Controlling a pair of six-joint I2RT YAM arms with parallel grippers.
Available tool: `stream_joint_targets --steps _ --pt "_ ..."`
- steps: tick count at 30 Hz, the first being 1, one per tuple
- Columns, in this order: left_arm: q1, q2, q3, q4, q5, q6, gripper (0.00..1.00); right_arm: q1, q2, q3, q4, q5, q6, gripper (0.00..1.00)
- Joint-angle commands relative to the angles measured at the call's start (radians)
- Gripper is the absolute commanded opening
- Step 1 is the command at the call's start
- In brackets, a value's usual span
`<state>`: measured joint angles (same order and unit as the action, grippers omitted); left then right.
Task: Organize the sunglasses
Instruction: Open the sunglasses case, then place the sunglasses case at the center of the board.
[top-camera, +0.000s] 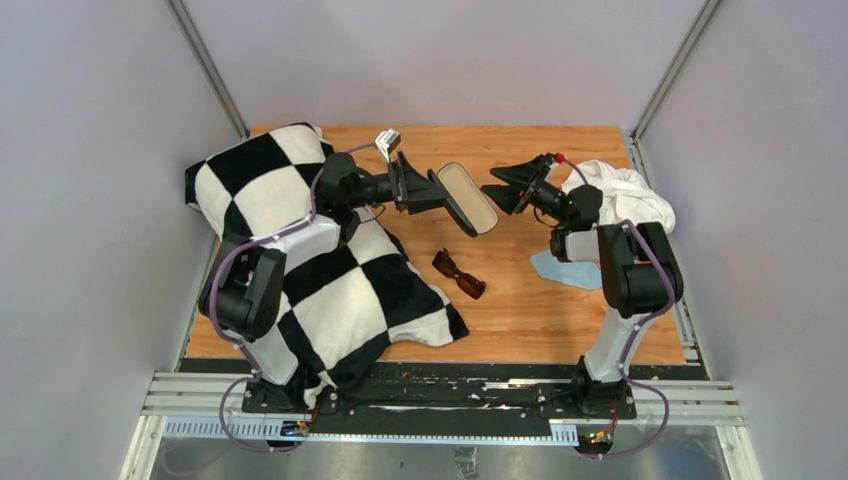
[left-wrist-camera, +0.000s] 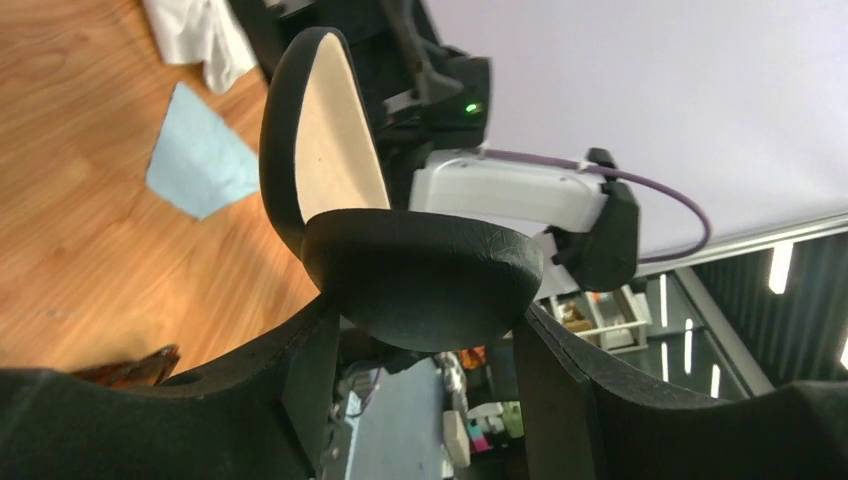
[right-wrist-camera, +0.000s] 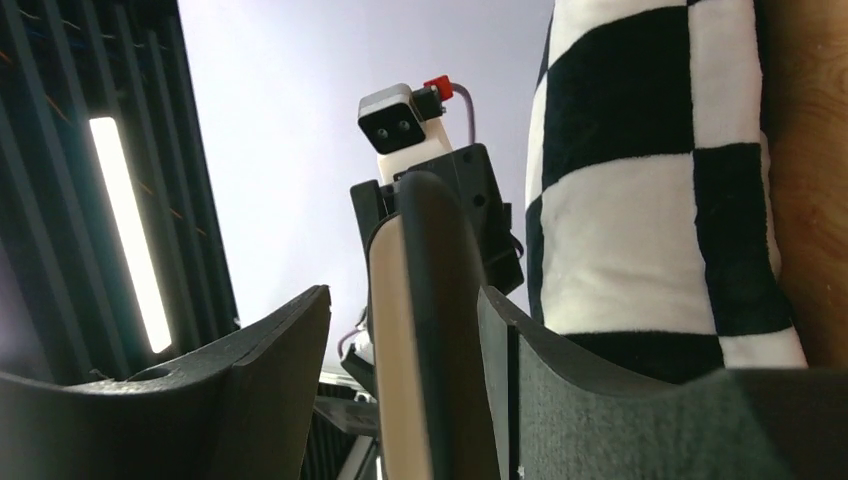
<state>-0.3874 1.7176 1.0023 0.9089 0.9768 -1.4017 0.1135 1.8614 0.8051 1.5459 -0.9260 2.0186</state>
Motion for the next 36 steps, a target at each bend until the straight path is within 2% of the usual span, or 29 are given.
stream_joint_targets --steps 1,2,3,4,5,6,7,8,10,12,17,20,23,27,30,32,34,36 --pt "0.002 -0.101 0.042 -0.354 0.048 0.284 0.0 -0.035 -0.138 -0.036 -0.166 -0.142 -0.201 0.62" --pt "0.002 -0.106 0.042 -0.356 0.058 0.289 0.0 -0.043 -0.188 -0.037 -0.292 -0.162 -0.299 0.62" --pt "0.002 -0.108 0.042 -0.357 0.066 0.291 0.0 -0.051 -0.242 -0.026 -0.475 -0.182 -0.468 0.63" --pt "0.002 -0.106 0.043 -0.36 0.067 0.293 0.0 -0.059 -0.299 -0.002 -0.691 -0.189 -0.651 0.63" --pt "0.002 -0.099 0.046 -0.362 0.063 0.29 0.0 -0.063 -0.364 0.045 -0.996 -0.171 -0.868 0.63" --pt "0.002 -0.087 0.051 -0.363 0.053 0.287 0.0 -0.066 -0.444 0.114 -1.331 -0.102 -1.108 0.63" --pt "0.0 -0.065 0.062 -0.365 0.045 0.287 0.0 -0.061 -0.493 0.209 -1.65 0.031 -1.338 0.63" --pt "-0.001 -0.036 0.079 -0.37 0.04 0.291 0.0 -0.046 -0.542 0.284 -1.879 0.199 -1.481 0.63" --pt "-0.006 0.036 0.128 -0.38 0.035 0.299 0.0 -0.031 -0.63 0.348 -2.06 0.457 -1.613 0.63" --pt "-0.015 0.16 0.19 -0.38 0.022 0.333 0.0 -0.044 -0.776 0.302 -2.1 0.655 -1.664 0.65" --pt "-0.049 0.321 0.281 -0.381 -0.034 0.332 0.0 -0.045 -0.909 0.187 -2.146 0.702 -1.674 0.65" --pt "-0.098 0.396 0.343 -0.424 -0.043 0.368 0.0 -0.045 -0.966 0.138 -2.184 0.785 -1.68 0.66" --pt "-0.129 0.487 0.414 -0.47 -0.012 0.378 0.0 -0.046 -0.983 0.154 -2.255 0.871 -1.727 0.67" --pt "-0.134 0.551 0.433 -0.502 -0.012 0.404 0.0 -0.046 -1.001 0.172 -2.293 0.887 -1.746 0.68" --pt "-0.137 0.552 0.454 -0.643 -0.076 0.513 0.0 -0.046 -1.002 0.161 -2.292 0.863 -1.735 0.68" --pt "-0.141 0.547 0.491 -0.813 -0.138 0.625 0.0 -0.045 -0.994 0.154 -2.29 0.847 -1.723 0.68" --pt "-0.149 0.545 0.574 -1.05 -0.242 0.771 0.0 -0.046 -0.985 0.15 -2.285 0.833 -1.716 0.68" --pt "-0.155 0.543 0.637 -1.229 -0.323 0.876 0.19 -0.045 -0.98 0.144 -2.275 0.821 -1.711 0.68"
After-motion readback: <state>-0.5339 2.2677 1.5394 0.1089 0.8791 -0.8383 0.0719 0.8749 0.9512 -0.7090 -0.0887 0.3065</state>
